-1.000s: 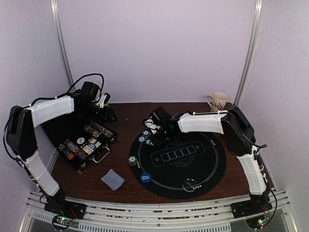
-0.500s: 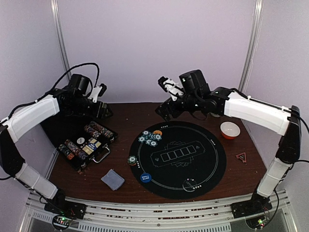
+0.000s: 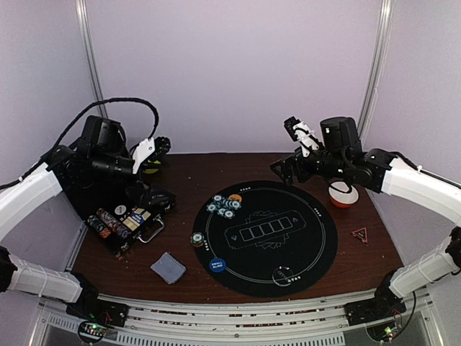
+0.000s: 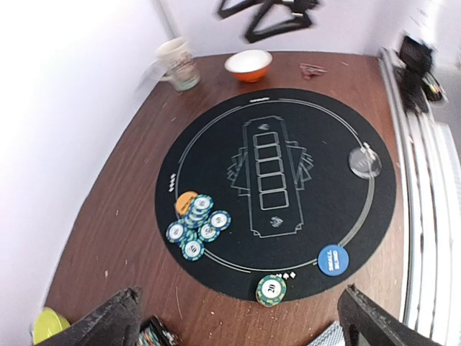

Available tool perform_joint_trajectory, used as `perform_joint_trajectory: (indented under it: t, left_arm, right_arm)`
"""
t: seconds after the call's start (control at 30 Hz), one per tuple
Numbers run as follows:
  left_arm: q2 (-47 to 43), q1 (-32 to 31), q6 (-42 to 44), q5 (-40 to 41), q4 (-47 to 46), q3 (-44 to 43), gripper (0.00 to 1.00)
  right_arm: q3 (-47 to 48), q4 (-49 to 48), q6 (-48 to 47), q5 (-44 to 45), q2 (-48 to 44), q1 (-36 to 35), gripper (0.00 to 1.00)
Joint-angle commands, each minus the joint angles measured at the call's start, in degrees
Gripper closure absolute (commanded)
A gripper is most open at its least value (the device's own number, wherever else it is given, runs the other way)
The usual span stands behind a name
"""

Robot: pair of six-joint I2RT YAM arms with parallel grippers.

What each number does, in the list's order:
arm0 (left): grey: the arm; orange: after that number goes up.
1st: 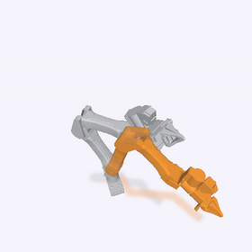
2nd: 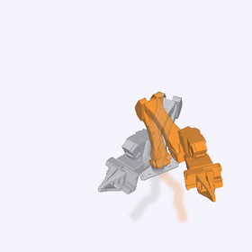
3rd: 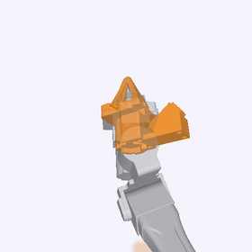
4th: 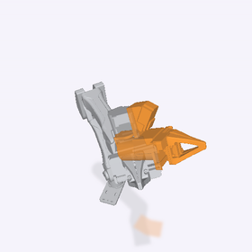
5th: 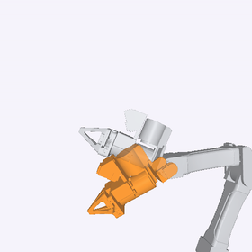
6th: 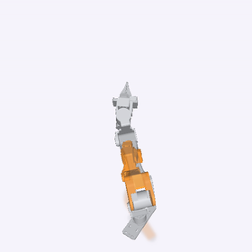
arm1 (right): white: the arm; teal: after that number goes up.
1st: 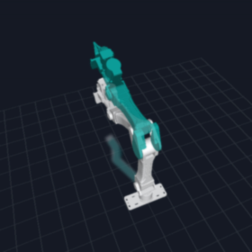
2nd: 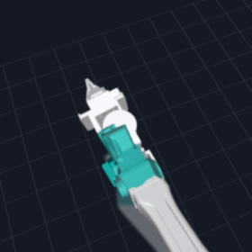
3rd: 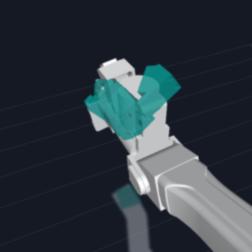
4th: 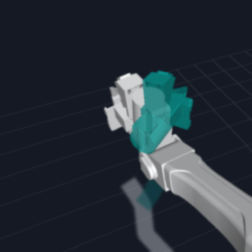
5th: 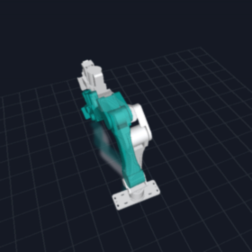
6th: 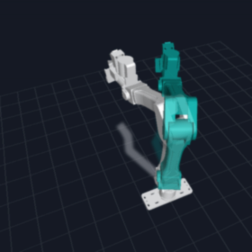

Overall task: Distribute texas hold em gaming equipment
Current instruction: Adjust the poker chip in the big blind area, then pick up the face-down deck piles from the center of the board.

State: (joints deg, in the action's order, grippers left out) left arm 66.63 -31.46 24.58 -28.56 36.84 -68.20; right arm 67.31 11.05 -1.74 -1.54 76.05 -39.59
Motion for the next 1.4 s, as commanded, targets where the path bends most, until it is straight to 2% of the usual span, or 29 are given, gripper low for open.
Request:
perform_joint_trajectory:
  t: [0.0, 0.23, 0.4, 0.53, 0.67, 0.87, 0.97, 1.1, 1.2, 1.37]
  left_arm:
    - [-3.8, -1.2, 18.7, -5.6, -2.8, 5.2, 0.02]
    - [-0.4, -6.9, 25.0, 2.5, 7.1, 6.7, 0.02]
    - [-0.3, -7.6, 26.0, 6.5, 7.9, 9.2, 0.02]
    - [-0.2, -7.8, 27.2, 7.0, 9.0, 10.7, 0.02]
    - [2.9, -8.7, 29.8, 12.2, 13.7, 10.5, 0.02]
    - [4.3, -10.5, 33.0, 15.3, 13.7, 14.0, 0.02]
    - [6.7, -12.2, 33.2, 20.6, 14.0, 15.9, 0.02]
    - [7.6, -13.0, 33.6, 20.6, 14.6, 17.7, 0.02]
    - [10.4, -15.7, 34.4, 25.2, 14.6, 20.0, 0.02]
    - [16.5, -16.8, 33.2, 25.2, 12.9, 16.1, 0.02]
  right_arm:
    - [-3.0, 2.0, 1.5, -3.7, -1.3, 0.1, 0.0]
    - [-7.3, -0.2, 2.2, -5.5, -4.5, 0.2, 0.0]
    - [-9.7, -4.0, 4.1, -9.3, -6.1, 0.2, 0.0]
    - [-10.6, -5.4, 5.9, -7.3, -6.5, 0.6, 0.0]
    - [-10.6, -4.9, 8.1, -8.8, -5.3, 1.9, 0.0]
    - [-7.5, 0.3, 9.0, -11.1, -0.5, 3.2, 0.0]
    - [-7.1, 0.6, 8.8, -13.2, 1.0, 3.3, 0.0]
    - [-6.9, -0.1, 9.1, -13.9, 1.4, 3.4, 0.0]
    - [-8.2, -1.9, 9.1, -13.1, 0.6, 3.4, 0.0]
    - [-8.6, -3.3, 9.0, -13.9, 0.0, 3.5, 0.0]
